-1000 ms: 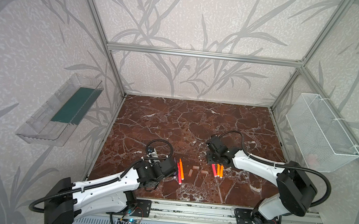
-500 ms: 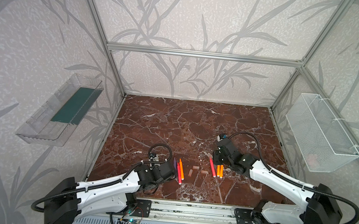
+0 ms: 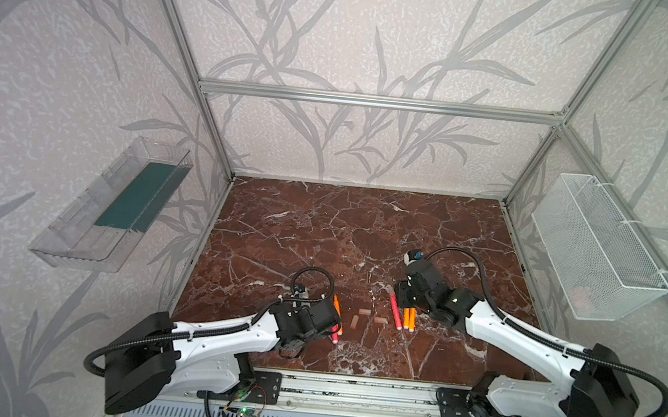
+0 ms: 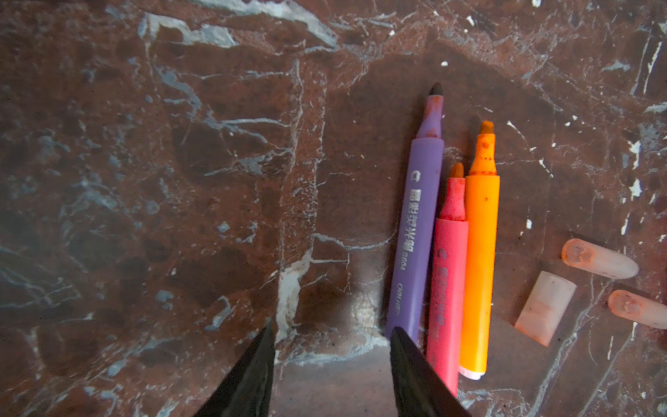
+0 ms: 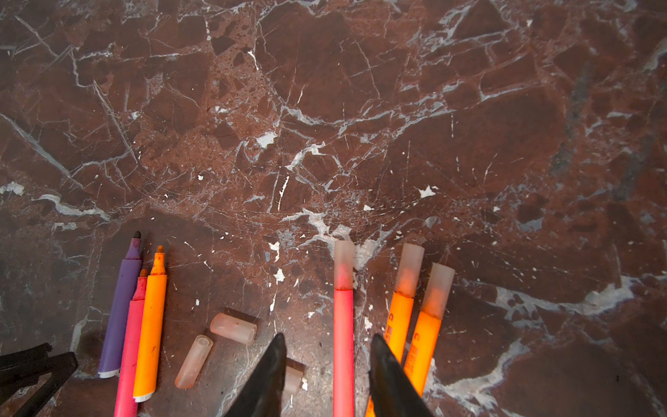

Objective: Insert the pens into the pen caps
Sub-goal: 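Move the left gripper over the purple marker and grasp it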

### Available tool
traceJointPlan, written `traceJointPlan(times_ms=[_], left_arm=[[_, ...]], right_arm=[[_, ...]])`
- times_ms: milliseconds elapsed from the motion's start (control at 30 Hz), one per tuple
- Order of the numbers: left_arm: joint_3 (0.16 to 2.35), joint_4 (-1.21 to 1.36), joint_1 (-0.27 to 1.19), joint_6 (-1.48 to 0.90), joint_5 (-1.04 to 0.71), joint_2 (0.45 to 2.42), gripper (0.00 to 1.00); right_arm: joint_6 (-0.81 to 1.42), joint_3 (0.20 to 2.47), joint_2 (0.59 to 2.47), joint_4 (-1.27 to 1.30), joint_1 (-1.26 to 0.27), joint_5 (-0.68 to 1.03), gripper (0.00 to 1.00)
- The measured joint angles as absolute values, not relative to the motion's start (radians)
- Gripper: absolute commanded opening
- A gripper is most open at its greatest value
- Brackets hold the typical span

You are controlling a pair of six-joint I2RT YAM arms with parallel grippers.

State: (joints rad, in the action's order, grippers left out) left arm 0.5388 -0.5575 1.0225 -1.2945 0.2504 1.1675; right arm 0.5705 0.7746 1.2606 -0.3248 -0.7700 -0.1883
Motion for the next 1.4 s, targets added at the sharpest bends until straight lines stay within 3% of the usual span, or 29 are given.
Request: traceJointPlan(times_ms=[967,1200,1400], left_arm=[[0.593,-0.477,1.04,-1.271,0.238,1.324,0.4],[0.655,-0.518,1.04,-1.256,0.242,1.397,0.29],[0.682,-0.561,1.04,-1.258,0.244,1.441,0.24]], right_arm=[[0.57,0.775,1.289,-0.303,-0.77,-0.163,0.39],[0.57,0.768,1.286,-0.303,-0.77,-0.163,0.39],[0.571,0.765,1.282,-0.303,-0.77,-0.163,0.39]])
